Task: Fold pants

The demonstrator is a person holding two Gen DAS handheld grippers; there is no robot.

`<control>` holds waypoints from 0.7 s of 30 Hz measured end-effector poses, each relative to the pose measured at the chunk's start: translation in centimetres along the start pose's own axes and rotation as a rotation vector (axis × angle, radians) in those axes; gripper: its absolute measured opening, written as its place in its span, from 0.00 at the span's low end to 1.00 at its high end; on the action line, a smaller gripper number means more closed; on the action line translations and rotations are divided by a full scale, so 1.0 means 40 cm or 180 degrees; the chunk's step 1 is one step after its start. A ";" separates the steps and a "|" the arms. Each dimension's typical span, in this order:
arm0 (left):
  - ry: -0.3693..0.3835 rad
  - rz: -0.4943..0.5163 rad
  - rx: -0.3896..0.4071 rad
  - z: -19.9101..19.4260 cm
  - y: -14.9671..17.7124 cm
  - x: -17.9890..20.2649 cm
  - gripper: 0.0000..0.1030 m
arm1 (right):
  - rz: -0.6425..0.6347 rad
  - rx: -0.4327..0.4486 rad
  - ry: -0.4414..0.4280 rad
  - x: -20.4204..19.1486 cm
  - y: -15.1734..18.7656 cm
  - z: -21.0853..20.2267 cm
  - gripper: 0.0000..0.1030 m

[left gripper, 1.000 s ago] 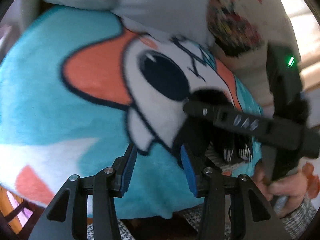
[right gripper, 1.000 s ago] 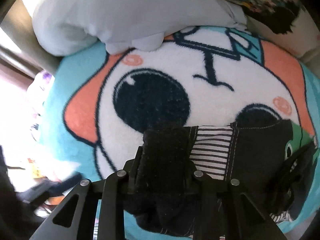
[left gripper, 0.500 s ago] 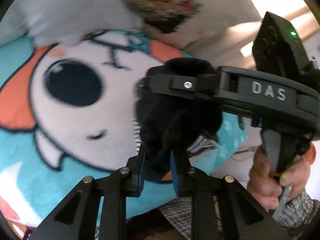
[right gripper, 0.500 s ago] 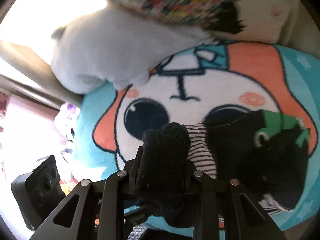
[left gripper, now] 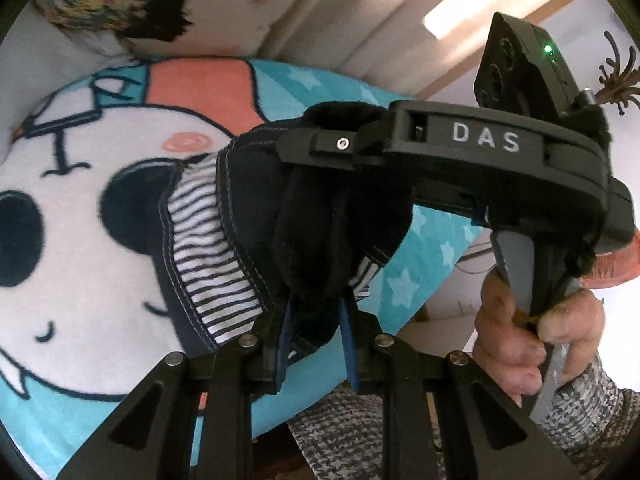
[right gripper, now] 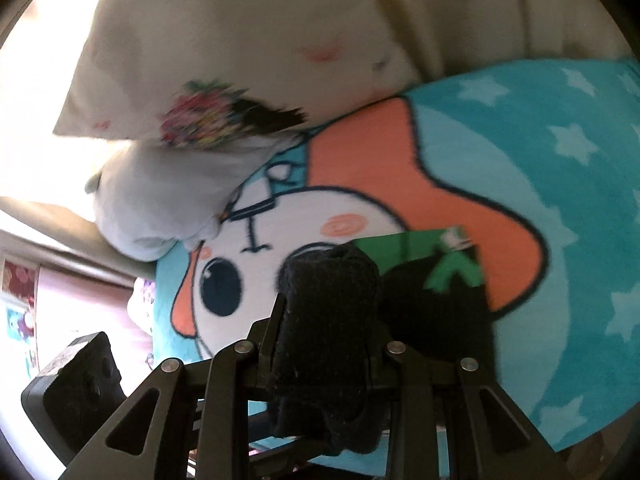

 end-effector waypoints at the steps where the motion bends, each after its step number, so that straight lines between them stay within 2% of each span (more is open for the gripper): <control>1: 0.0017 -0.0005 -0.0025 0.005 0.000 0.011 0.20 | 0.0033 0.0020 0.0013 0.023 -0.003 -0.003 0.30; 4: 0.0081 -0.0020 -0.0076 -0.004 0.011 0.020 0.25 | 0.0179 -0.0007 0.0014 0.096 -0.008 0.010 0.31; 5: 0.0111 -0.0051 -0.0077 -0.011 0.013 0.018 0.28 | 0.0246 -0.0036 0.0026 0.119 -0.009 0.019 0.35; 7: 0.0163 -0.0126 -0.0052 -0.028 0.015 0.009 0.41 | 0.0464 -0.0049 0.0118 0.176 -0.009 0.018 0.42; 9: 0.0257 -0.0238 0.0015 -0.055 0.015 -0.009 0.46 | 0.0699 -0.0010 0.0083 0.221 -0.010 0.001 0.49; 11: 0.0234 -0.0342 0.0070 -0.064 0.013 -0.034 0.48 | 0.0844 0.0126 0.0053 0.246 -0.016 -0.041 0.49; 14: 0.0140 -0.0551 0.0074 -0.058 0.022 -0.071 0.48 | 0.0787 0.0421 0.0077 0.241 -0.036 -0.112 0.50; 15: 0.0119 -0.0598 0.0051 -0.047 0.026 -0.078 0.48 | 0.0751 0.0484 -0.0001 0.226 -0.040 -0.130 0.50; 16: 0.0105 -0.0626 0.0015 -0.034 0.031 -0.082 0.48 | 0.0720 0.0508 -0.0195 0.201 -0.042 -0.142 0.50; 19: 0.0043 -0.0652 -0.0116 0.006 0.054 -0.082 0.48 | 0.0661 0.0337 -0.0822 0.129 -0.030 -0.129 0.50; 21: -0.0053 -0.0624 -0.0173 0.023 0.070 -0.083 0.48 | 0.0610 0.0177 -0.0937 0.099 -0.008 -0.098 0.50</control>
Point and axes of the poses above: each gripper's, at about its wrist camera, not at the fingertips, and z roughly the way its jaws point, x to its right, y to its underside, the point moved 5 cm from there along z, roughly the way its jaws point, and after that the axes turned 3 degrees about x, right-handed, at the moved point
